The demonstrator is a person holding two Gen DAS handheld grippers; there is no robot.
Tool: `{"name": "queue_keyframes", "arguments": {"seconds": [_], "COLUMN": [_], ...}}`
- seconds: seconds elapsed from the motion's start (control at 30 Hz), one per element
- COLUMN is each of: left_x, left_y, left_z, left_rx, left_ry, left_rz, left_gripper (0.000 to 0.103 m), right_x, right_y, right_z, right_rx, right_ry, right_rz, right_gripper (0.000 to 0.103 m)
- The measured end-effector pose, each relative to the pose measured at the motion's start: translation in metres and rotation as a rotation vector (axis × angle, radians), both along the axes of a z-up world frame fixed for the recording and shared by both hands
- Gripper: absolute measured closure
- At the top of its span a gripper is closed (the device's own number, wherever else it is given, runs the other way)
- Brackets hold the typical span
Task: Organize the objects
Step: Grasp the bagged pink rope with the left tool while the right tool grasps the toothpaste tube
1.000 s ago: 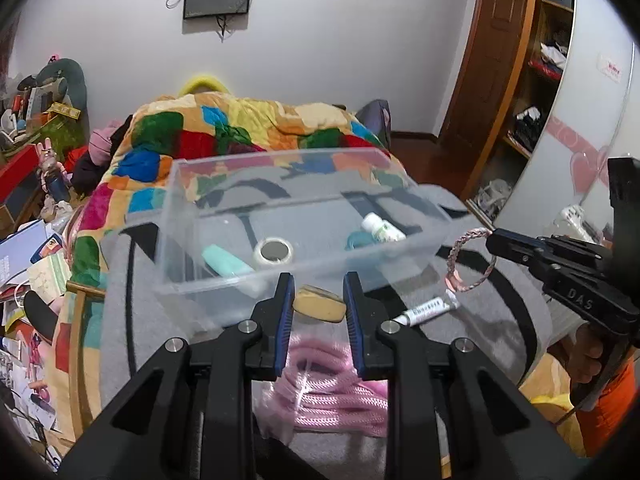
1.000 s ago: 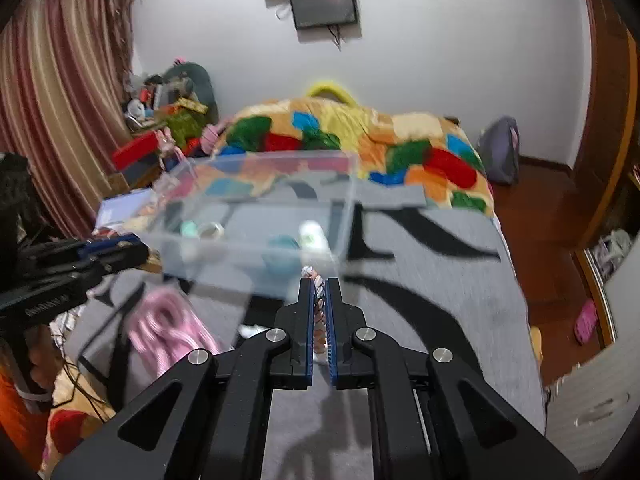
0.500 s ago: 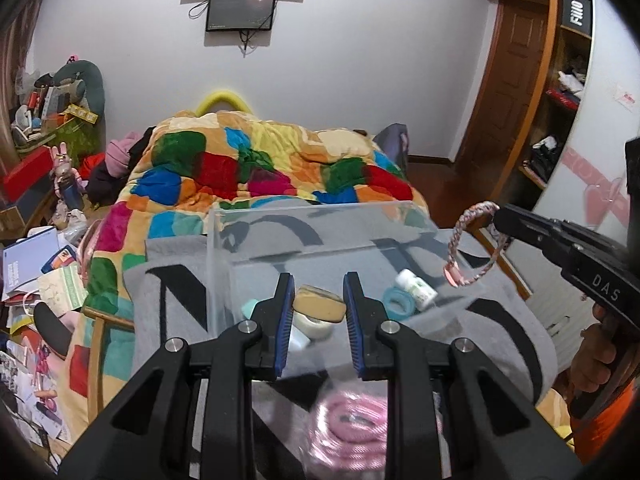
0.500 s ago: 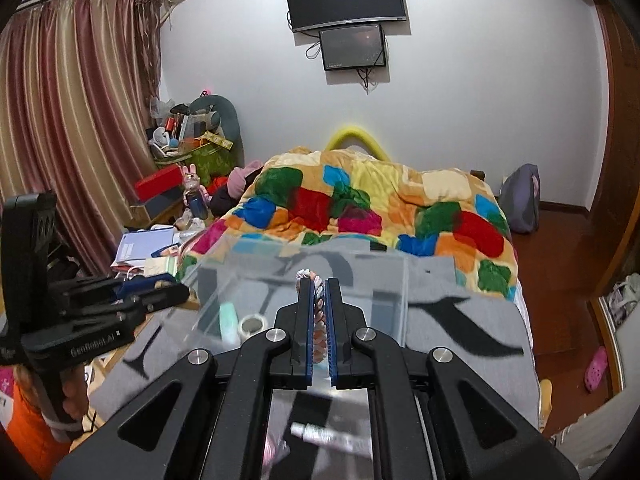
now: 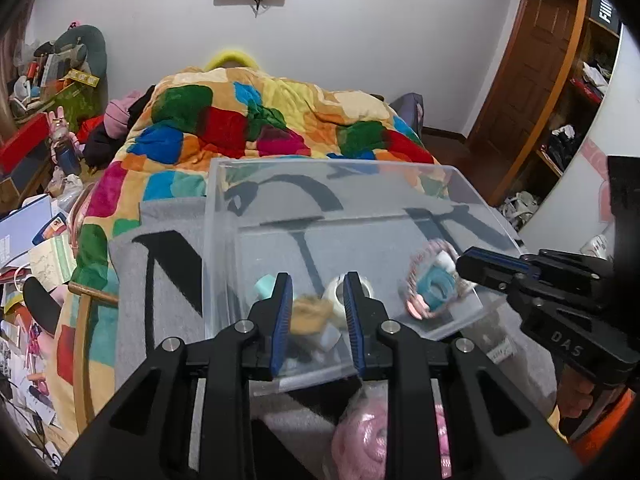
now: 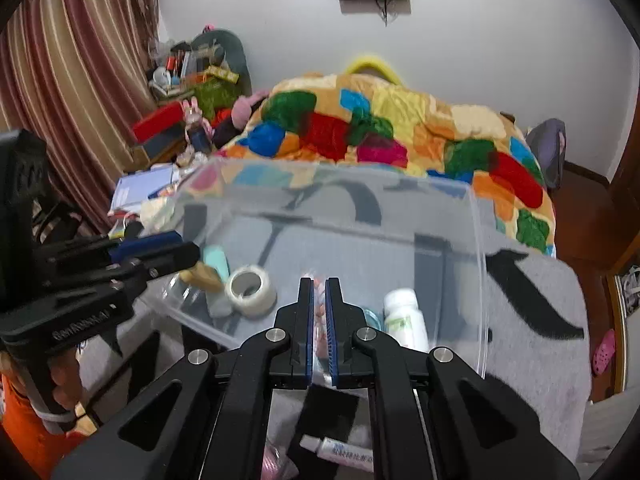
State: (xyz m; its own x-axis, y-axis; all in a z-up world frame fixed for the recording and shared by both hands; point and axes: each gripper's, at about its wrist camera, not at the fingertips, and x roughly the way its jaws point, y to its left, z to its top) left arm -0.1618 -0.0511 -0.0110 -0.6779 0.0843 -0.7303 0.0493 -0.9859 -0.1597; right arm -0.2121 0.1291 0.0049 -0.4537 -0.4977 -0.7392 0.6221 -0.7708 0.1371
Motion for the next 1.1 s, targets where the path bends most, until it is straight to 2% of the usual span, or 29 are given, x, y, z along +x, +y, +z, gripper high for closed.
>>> {"name": "queue_keyframes", "arguments": {"seconds": [0.07, 0.2, 0.3, 0.5, 0.6, 0.7, 0.9, 1.0, 1.1], "left_x": [0.005, 0.019, 0.028, 0.057, 0.072, 0.086, 0.117, 0.123, 0.124], "left_y": [0.002, 0.010, 0.014, 0.021, 0.019, 0.016, 0.021, 0.024, 0.028], "left_z": [0.005, 0.017, 0.020, 0.013, 0.000, -0.017, -0.042, -0.050, -0.053], "left_rx": [-0.016, -0.059, -0.072, -0.108, -0.089, -0.045, 0.007, 0.039, 0.049], "left_ry": [0.014, 0.048, 0.055, 0.032, -0.004, -0.060, -0.134, -0.164, -0.178], "left_rz": [0.001, -0.004, -0.012, -0.024, -0.017, -0.009, -0.017, -0.029, -0.037], "left_gripper": [0.067, 0.053, 0.043, 0.033, 0.032, 0.032, 0.032, 0.032, 0.032], "right_x": [0.004, 0.017, 0.027, 0.045, 0.058, 0.069, 0.074, 0.086, 0.103], "right_y": [0.005, 0.023, 0.034, 0.056, 0.056, 0.046, 0.021, 0.017, 0.013], "right_z": [0.000, 0.008, 0.015, 0.018, 0.009, -0.002, -0.040, -0.046, -0.046], "right_rx": [0.024, 0.028, 0.025, 0.020, 0.025, 0.066, 0.190, 0.201, 0.180], "right_ry": [0.015, 0.068, 0.091, 0.082, 0.062, 0.094, 0.094, 0.129, 0.124], "right_rz": [-0.001, -0.008, -0.006, 0.006, 0.047, 0.065, 0.095, 0.124, 0.197], "right_gripper": [0.092, 0.067, 0.066, 0.065, 0.062, 0.055, 0.055, 0.055, 0.055]}}
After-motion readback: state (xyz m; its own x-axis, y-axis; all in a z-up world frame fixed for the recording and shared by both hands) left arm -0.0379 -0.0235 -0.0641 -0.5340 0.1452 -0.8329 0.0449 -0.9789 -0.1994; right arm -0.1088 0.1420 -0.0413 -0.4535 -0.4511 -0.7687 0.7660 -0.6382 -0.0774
